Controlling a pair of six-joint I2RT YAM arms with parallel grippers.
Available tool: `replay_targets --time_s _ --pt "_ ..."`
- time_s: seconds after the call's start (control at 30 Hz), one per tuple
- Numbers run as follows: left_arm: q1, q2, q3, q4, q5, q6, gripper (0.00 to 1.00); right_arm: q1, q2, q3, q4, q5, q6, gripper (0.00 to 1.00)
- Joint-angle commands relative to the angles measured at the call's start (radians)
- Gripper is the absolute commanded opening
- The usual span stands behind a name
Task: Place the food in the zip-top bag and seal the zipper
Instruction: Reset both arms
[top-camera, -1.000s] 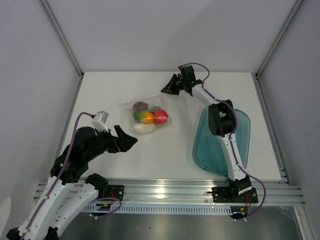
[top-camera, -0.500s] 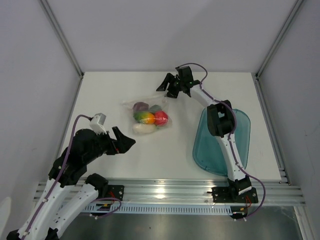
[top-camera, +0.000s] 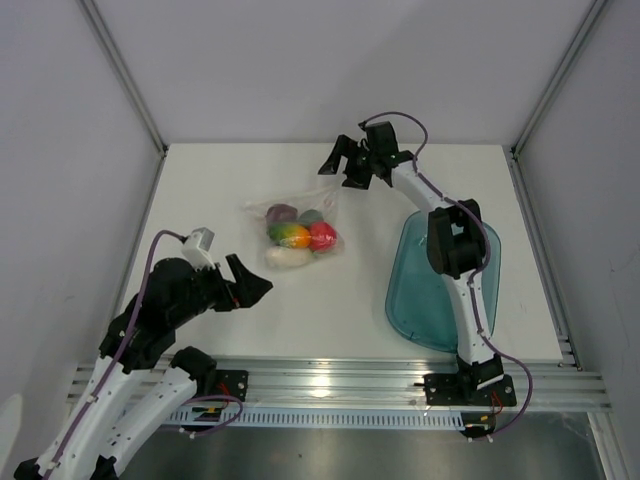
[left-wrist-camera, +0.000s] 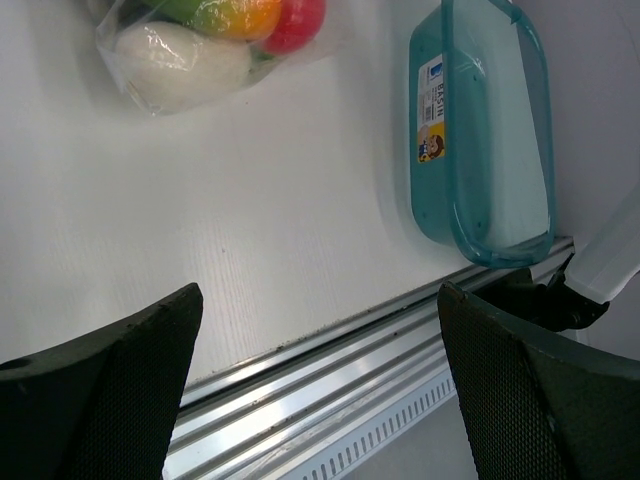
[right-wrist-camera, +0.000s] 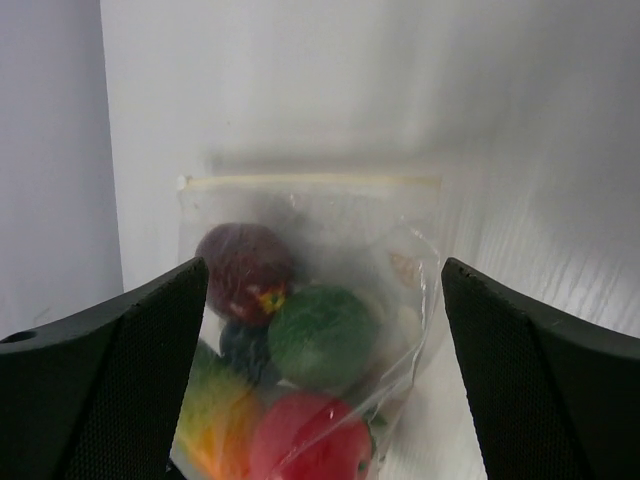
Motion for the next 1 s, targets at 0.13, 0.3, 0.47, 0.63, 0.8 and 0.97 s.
replay_targets --time_s 0.13,0.3,0.47,0.63,0.8,0.97 --pt "-0.006 0.019 -0.045 0.046 0.037 -0.023 0.99 -0.006 -0.266 -0.154 0.001 0.04 -0.122 0.99" --pt "-0.006 0.031 -0.106 0.144 0.095 -0.069 1.0 -0.023 -0.395 -0.342 0.033 0.021 -0.13 0.99" --pt "-0.006 0.067 -0.125 0.209 0.124 -0.088 1.0 -0.028 -0.562 -0.491 0.024 0.03 -0.151 0.99" --pt "-0.006 0.088 -0.166 0.293 0.17 -0.146 1.0 -0.028 -0.717 -0.628 -0.036 0.056 -0.169 0.99" --pt "-0.006 0.111 -0.217 0.431 0.248 -0.197 0.99 -0.031 -0.898 -0.78 -0.084 0.068 -0.165 0.99" --pt "-0.006 0.154 -0.238 0.508 0.296 -0.235 1.0 -0.031 -1.122 -0.956 -0.127 0.12 -0.114 0.99"
